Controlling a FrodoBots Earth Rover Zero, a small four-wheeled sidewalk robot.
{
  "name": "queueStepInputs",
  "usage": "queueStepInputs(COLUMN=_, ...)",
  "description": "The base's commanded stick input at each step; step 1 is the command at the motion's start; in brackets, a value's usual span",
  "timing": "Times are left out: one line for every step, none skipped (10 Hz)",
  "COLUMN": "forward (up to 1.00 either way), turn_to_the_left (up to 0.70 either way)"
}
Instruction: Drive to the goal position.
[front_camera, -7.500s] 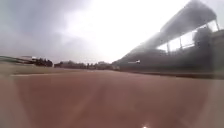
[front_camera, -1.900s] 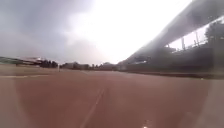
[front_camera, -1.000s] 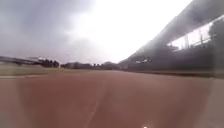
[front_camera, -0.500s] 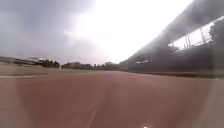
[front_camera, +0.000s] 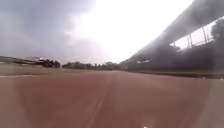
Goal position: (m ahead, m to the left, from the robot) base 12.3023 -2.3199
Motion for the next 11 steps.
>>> queueStepInputs(forward=0.70, turn_to_the_left=0.00)
queueStepInputs(forward=0.70, turn_to_the_left=0.00)
queueStepInputs(forward=0.70, turn_to_the_left=0.00)
queueStepInputs(forward=0.70, turn_to_the_left=0.00)
queueStepInputs(forward=0.70, turn_to_the_left=0.00)
queueStepInputs(forward=0.70, turn_to_the_left=0.00)
queueStepInputs(forward=0.70, turn_to_the_left=0.00)
queueStepInputs(forward=0.70, turn_to_the_left=0.00)
queueStepInputs(forward=0.70, turn_to_the_left=0.00)
queueStepInputs(forward=0.70, turn_to_the_left=0.00)
queueStepInputs(forward=0.70, turn_to_the_left=0.00)
